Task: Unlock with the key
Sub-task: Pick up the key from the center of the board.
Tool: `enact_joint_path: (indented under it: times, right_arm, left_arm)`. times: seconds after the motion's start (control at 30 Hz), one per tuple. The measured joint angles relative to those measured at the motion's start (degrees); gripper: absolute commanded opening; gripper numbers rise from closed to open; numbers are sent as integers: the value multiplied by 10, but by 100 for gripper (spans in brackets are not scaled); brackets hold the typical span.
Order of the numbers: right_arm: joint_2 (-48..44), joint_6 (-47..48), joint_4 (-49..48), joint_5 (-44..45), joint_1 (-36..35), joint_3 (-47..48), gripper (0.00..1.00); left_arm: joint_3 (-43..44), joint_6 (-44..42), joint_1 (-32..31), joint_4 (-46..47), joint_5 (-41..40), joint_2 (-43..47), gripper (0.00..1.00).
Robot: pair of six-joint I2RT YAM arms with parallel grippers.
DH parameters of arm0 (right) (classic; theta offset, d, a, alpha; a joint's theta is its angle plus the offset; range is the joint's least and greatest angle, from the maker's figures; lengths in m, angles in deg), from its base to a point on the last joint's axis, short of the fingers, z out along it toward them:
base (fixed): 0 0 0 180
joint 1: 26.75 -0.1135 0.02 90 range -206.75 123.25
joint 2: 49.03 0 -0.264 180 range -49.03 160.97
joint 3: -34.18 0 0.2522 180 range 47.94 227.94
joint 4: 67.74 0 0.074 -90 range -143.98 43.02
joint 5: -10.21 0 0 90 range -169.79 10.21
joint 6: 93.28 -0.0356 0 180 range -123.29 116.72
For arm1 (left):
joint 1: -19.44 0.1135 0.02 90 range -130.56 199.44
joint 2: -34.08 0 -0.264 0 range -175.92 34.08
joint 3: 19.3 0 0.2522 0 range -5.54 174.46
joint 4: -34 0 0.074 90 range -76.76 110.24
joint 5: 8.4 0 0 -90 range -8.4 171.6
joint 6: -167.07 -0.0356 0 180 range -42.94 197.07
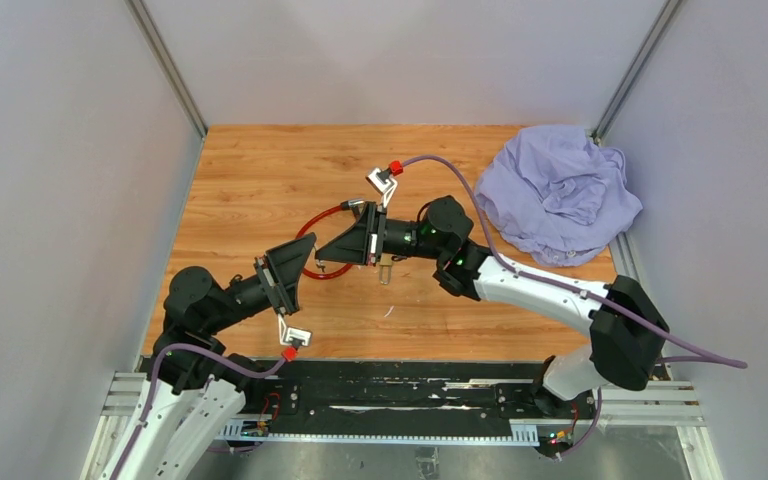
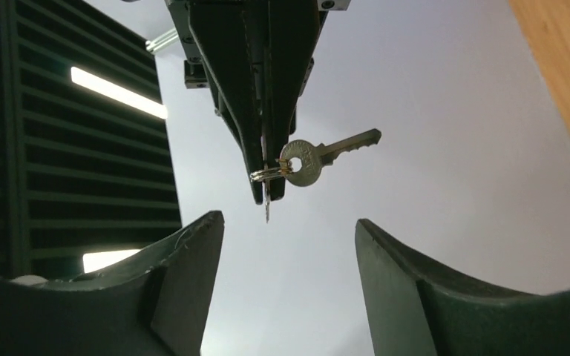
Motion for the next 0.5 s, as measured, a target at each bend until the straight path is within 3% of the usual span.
enact_joint_path:
  times: [0.17, 0.5]
  right_arm:
    - [-6, 29, 51, -42, 0, 22, 1]
    - [17, 89, 151, -146, 0, 87, 0]
  left_arm:
    - [2, 19, 0, -12, 5, 1, 69]
    - [9, 20, 0, -50, 42, 20, 46]
